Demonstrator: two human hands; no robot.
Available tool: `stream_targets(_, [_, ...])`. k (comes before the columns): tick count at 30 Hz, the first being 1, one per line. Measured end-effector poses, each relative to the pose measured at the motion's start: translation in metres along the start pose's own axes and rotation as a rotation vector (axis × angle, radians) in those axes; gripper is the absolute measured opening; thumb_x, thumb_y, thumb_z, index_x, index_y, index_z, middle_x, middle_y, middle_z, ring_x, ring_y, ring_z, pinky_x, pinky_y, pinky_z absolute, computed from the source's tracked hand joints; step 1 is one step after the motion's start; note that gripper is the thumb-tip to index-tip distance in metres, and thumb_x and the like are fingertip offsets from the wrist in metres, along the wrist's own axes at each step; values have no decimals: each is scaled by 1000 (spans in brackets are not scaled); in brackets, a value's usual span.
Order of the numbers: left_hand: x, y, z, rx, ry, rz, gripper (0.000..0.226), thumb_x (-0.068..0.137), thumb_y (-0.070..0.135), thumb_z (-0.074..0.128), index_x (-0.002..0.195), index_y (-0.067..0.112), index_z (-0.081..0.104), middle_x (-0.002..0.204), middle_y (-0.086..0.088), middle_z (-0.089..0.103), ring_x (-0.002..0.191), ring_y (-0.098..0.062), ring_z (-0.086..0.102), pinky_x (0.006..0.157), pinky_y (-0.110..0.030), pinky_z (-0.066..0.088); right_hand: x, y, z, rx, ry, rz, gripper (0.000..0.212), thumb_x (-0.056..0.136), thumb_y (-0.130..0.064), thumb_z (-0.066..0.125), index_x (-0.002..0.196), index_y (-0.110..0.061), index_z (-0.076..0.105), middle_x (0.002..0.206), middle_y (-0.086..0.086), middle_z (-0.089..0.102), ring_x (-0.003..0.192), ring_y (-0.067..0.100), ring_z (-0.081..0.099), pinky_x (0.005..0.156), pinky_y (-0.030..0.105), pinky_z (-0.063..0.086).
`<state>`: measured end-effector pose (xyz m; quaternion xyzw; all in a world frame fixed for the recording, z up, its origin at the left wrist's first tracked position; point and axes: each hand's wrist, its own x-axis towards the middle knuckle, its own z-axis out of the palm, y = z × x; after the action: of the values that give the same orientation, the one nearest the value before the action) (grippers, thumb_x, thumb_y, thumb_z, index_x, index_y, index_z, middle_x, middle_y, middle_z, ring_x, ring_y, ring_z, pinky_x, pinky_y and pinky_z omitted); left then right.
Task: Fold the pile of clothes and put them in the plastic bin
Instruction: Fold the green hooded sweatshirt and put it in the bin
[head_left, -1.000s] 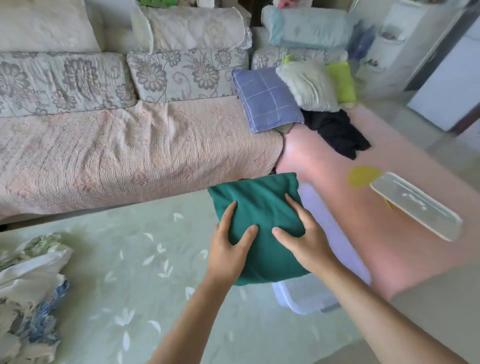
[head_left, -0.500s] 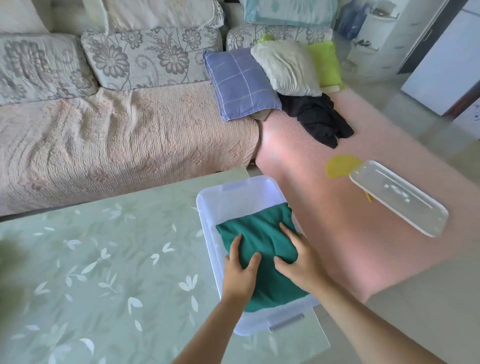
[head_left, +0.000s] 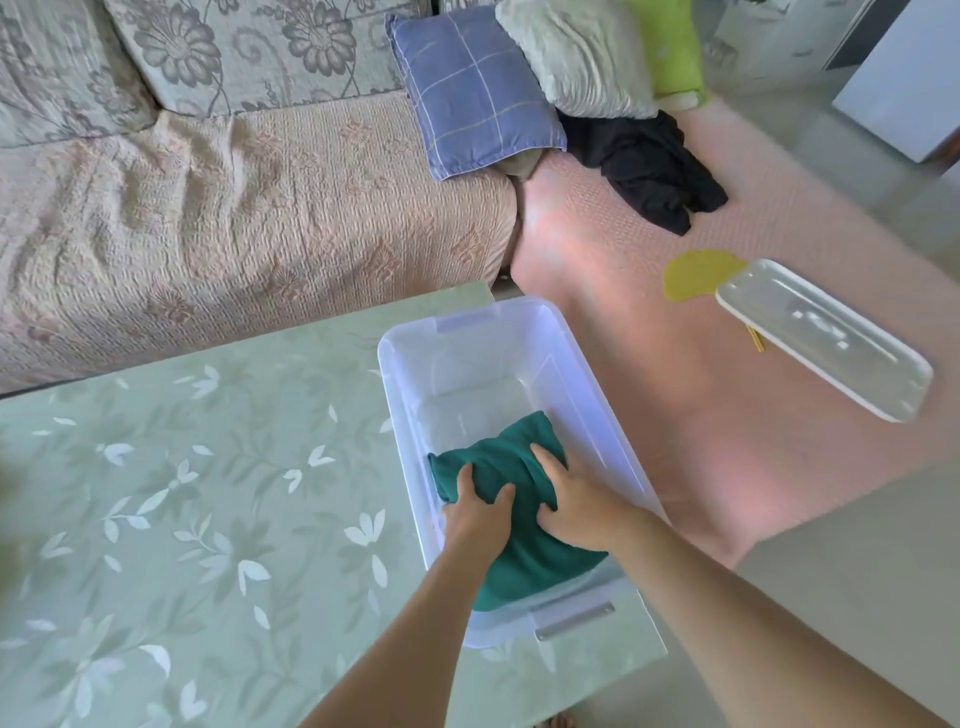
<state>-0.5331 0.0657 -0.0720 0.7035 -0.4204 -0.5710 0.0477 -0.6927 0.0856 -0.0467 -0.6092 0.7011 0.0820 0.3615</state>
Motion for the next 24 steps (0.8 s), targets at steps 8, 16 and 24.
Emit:
stream_targets(8, [13,3,2,-189,15,36,64,91,32,56,146,47,27,135,0,49,103,-20,56,81,-32,49,-4,-11,14,-511,-43,-151,138,62,-32,88,151,-43,-18,161,14,-24,148,40,4,105,45,45])
stream_targets(16, [6,-3,13,303,72,191,60,99,37,38,152,43,11,160,-4,-11,138,-31,27,100,-41,42,2,-4,38,-416,75,-113,130,58,-38,88,149,-40,-5,160,10,-9,145,39,11,103,48,46])
stream_targets(24, [41,34,7,822,192,597,61,98,22,41,153,17,15,158,-1,22,146,-23,17,117,-37,23,25,-12,0,-248,150,-84,66,103,-36,26,159,-9,5,167,11,-6,154,24,-9,124,43,-5])
